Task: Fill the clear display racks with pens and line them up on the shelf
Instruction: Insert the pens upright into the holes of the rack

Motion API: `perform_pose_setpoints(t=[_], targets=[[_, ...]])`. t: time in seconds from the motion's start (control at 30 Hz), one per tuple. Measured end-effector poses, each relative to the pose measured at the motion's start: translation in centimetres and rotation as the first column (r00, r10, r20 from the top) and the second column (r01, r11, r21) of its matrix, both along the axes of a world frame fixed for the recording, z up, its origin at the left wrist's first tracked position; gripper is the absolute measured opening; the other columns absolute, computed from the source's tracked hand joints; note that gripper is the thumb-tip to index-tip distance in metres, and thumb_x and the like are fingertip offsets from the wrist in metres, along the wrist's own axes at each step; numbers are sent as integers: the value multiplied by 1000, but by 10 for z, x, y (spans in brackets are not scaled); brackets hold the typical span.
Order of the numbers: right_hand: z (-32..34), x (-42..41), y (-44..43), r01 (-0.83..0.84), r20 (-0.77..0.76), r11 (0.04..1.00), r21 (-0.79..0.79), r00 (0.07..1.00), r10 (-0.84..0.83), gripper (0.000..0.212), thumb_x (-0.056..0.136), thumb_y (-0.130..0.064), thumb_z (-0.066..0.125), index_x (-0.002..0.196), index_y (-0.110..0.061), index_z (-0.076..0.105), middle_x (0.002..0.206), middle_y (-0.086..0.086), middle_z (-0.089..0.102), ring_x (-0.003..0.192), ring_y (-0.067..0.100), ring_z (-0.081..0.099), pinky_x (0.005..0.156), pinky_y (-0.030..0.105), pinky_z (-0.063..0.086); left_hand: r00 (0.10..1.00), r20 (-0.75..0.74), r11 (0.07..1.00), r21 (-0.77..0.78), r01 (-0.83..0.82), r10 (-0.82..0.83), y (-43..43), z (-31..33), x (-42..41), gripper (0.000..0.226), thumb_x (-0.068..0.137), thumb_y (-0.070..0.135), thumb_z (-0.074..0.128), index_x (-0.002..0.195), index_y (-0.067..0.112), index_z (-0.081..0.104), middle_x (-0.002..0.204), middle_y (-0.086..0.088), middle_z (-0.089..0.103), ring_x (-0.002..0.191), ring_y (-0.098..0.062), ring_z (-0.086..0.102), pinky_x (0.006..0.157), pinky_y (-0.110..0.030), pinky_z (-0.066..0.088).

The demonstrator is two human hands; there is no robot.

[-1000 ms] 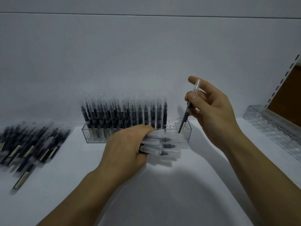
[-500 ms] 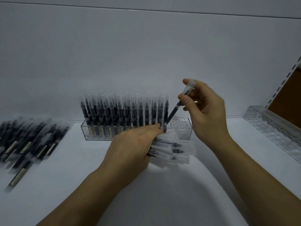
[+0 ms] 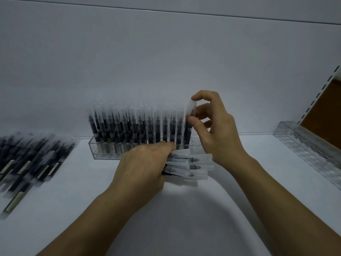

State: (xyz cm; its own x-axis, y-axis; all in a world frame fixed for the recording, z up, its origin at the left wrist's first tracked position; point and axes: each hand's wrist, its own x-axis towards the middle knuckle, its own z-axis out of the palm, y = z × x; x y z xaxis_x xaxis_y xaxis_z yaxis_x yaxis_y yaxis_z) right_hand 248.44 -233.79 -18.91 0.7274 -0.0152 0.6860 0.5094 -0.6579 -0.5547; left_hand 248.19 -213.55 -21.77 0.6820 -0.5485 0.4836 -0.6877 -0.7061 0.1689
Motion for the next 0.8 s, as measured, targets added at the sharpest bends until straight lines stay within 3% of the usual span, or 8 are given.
perform_pose_setpoints(t=[0.17, 0.33, 0.43, 0.57, 0.67, 0.73, 0.8], targets=[[-4, 0, 1, -3, 24, 999, -35, 1000, 4, 46, 94, -6, 70, 122, -35, 46, 98, -7, 61, 88, 9, 63, 72, 11, 50, 1000, -9, 1000, -3, -3, 3, 0, 2, -3, 43, 69, 11, 76, 106, 28, 65, 95, 11, 72, 81, -20, 69, 62, -40, 59], [-9, 1, -1, 9, 19, 998, -68, 1000, -8, 38, 93, -7, 72, 122, -24, 55, 100, -6, 60, 90, 8, 62, 72, 10, 50, 999, -32, 999, -46, 15, -16, 0, 3, -5, 41, 75, 14, 70, 112, 31, 63, 98, 12, 71, 85, -19, 66, 65, -35, 54], [-10, -2, -3, 31, 3, 998, -53, 1000, -31, 32, 97, -8, 66, 124, -22, 57, 101, -5, 60, 91, 6, 60, 72, 11, 49, 999, -40, 993, -114, 3, -8, 1, 4, -5, 40, 75, 12, 71, 110, 30, 64, 88, 13, 69, 76, -18, 65, 58, -31, 49], [-4, -13, 0, 70, 93, 997, 30, 993, -72, 27, 100, -5, 56, 123, -18, 61, 99, -5, 62, 91, 11, 59, 71, 15, 48, 993, -119, 965, -261, -18, -14, 4, 7, -6, 32, 79, 9, 67, 98, 32, 58, 71, 15, 61, 60, -9, 55, 51, -28, 41], [1, -23, 3, -62, 56, 978, 199, 997, 52, 18, 100, -10, 52, 110, -17, 65, 91, -8, 65, 87, 14, 63, 70, 25, 50, 983, -174, 938, -346, 1, -66, 3, 8, -6, 26, 83, 20, 63, 88, 39, 47, 62, 15, 54, 55, -8, 52, 49, -28, 36], [6, -27, 6, -194, -3, 922, 335, 978, 207, 20, 101, -17, 50, 104, -14, 69, 85, 0, 66, 80, 11, 62, 67, 25, 48, 975, -207, 932, -361, 5, -86, 1, 8, -7, 14, 83, 32, 59, 89, 38, 47, 63, 13, 57, 56, -10, 53, 49, -32, 41], [7, -31, 8, -271, -53, 890, 368, 949, 311, 26, 101, -29, 51, 104, -14, 72, 85, 4, 67, 76, 15, 60, 64, 27, 47, 967, -238, 931, -364, -6, -87, 0, 8, -8, 11, 85, 30, 61, 92, 33, 52, 66, 10, 60, 58, -11, 55, 52, -39, 48]])
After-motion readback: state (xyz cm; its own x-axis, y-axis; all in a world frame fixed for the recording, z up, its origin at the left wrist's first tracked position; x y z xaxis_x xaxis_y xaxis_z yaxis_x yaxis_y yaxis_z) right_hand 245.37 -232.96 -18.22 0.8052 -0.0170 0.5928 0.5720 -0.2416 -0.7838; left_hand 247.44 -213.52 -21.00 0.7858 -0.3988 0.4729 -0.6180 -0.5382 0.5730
